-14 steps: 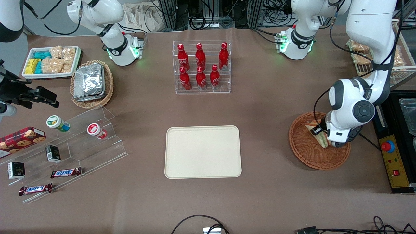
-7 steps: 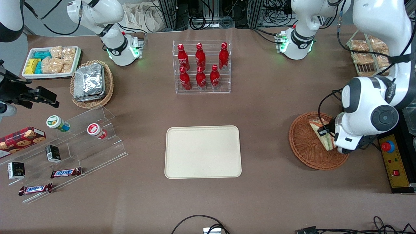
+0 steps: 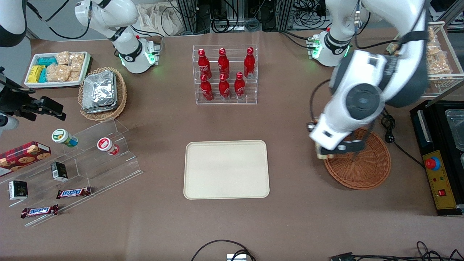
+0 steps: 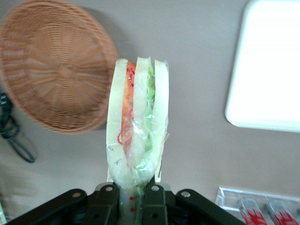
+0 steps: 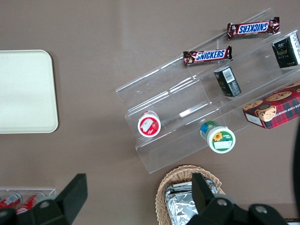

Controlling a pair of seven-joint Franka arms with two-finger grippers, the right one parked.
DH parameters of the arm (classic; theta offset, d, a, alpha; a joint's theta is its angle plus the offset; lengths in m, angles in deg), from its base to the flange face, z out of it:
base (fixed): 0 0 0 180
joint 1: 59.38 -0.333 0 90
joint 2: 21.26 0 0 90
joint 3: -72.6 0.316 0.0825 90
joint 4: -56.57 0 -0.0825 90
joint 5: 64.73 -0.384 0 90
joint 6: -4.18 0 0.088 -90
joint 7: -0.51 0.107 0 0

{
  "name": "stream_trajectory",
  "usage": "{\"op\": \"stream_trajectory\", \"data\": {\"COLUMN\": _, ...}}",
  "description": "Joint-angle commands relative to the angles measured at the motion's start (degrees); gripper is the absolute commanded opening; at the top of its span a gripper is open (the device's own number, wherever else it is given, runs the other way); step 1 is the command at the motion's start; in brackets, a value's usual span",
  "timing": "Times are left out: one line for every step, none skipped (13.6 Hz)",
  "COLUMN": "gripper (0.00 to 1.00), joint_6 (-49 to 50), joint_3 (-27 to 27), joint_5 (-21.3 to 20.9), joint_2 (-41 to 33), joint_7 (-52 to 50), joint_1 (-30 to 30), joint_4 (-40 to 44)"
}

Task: Place sandwich from basket to tray
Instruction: 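Carry the held sandwich with the left gripper over to the beige tray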

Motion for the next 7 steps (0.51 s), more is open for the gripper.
{"op": "stream_trajectory", "data": {"gripper": 0.0, "joint_6": -1.0, "joint_3": -2.9, "joint_5": 2.5, "joint_2": 10.9, "joint_7": 0.2, "joint_1": 2.0, "joint_4": 10.0}}
{"op": "stream_trajectory", "data": {"gripper": 0.0, "joint_6": -2.4, "joint_3": -4.5, "joint_5": 2.5, "joint_2": 14.9, "joint_7": 0.3, "joint_1": 2.1, "joint_4": 13.7}}
{"op": "stream_trajectory", "data": {"gripper": 0.0, "joint_6": -3.8, "joint_3": -5.7, "joint_5": 2.6, "joint_2": 18.7, "joint_7": 0.2, "joint_1": 2.1, "joint_4": 16.9}}
{"op": "stream_trajectory", "data": {"gripper": 0.0, "joint_6": -6.4, "joint_3": -6.1, "joint_5": 2.5, "joint_2": 21.6, "joint_7": 0.1, "joint_1": 2.1, "joint_4": 18.8}}
{"op": "stream_trajectory", "data": {"gripper": 0.0, "joint_6": -9.8, "joint_3": -6.1, "joint_5": 2.6, "joint_2": 23.5, "joint_7": -1.1, "joint_1": 2.5, "joint_4": 19.0}}
{"op": "stream_trajectory", "data": {"gripper": 0.0, "joint_6": -12.7, "joint_3": -6.2, "joint_5": 2.6, "joint_2": 24.8, "joint_7": -2.4, "joint_1": 2.9, "joint_4": 19.0}}
{"op": "stream_trajectory", "data": {"gripper": 0.0, "joint_6": -14.6, "joint_3": -6.2, "joint_5": 2.6, "joint_2": 26.0, "joint_7": -3.2, "joint_1": 3.8, "joint_4": 18.9}}
